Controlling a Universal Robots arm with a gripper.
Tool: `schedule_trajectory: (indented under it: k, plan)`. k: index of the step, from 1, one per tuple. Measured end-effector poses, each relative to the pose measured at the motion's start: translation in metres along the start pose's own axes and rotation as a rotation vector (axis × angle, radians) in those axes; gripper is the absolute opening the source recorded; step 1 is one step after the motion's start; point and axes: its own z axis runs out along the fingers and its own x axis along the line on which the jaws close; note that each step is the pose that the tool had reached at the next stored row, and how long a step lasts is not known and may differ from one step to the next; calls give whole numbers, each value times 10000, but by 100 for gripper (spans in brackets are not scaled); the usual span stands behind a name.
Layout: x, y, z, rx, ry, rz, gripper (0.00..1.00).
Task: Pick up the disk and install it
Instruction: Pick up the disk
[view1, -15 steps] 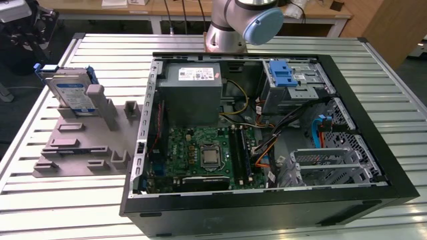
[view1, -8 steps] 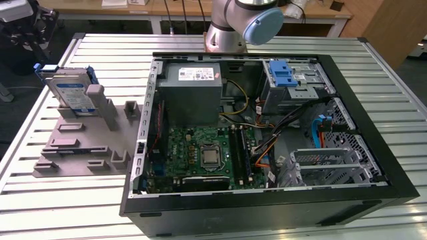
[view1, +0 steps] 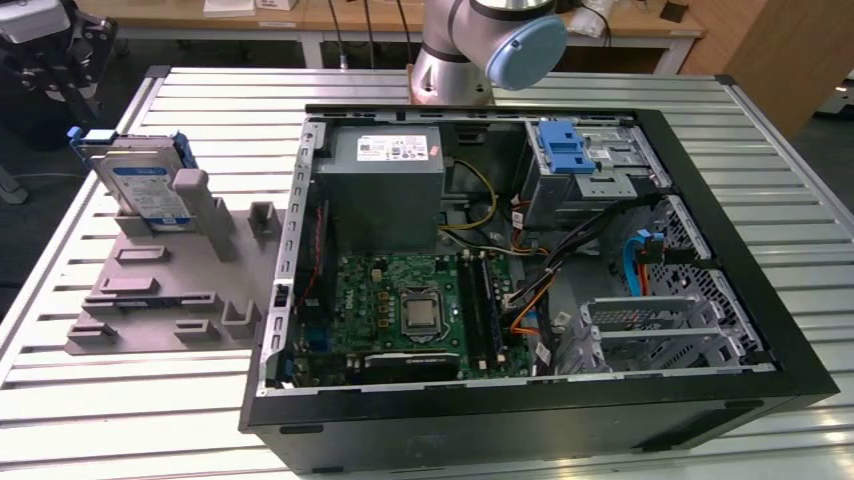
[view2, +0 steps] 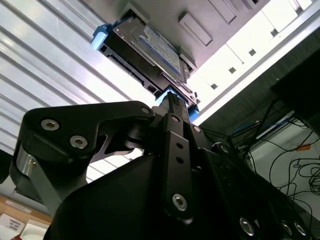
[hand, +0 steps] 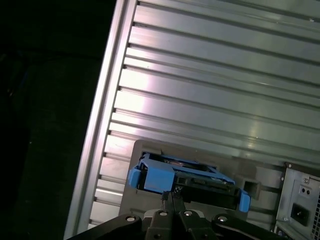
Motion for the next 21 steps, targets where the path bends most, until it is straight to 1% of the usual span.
schedule_trajectory:
  k: [21]
  plan:
    - [0, 0, 0, -9, 33, -780, 11]
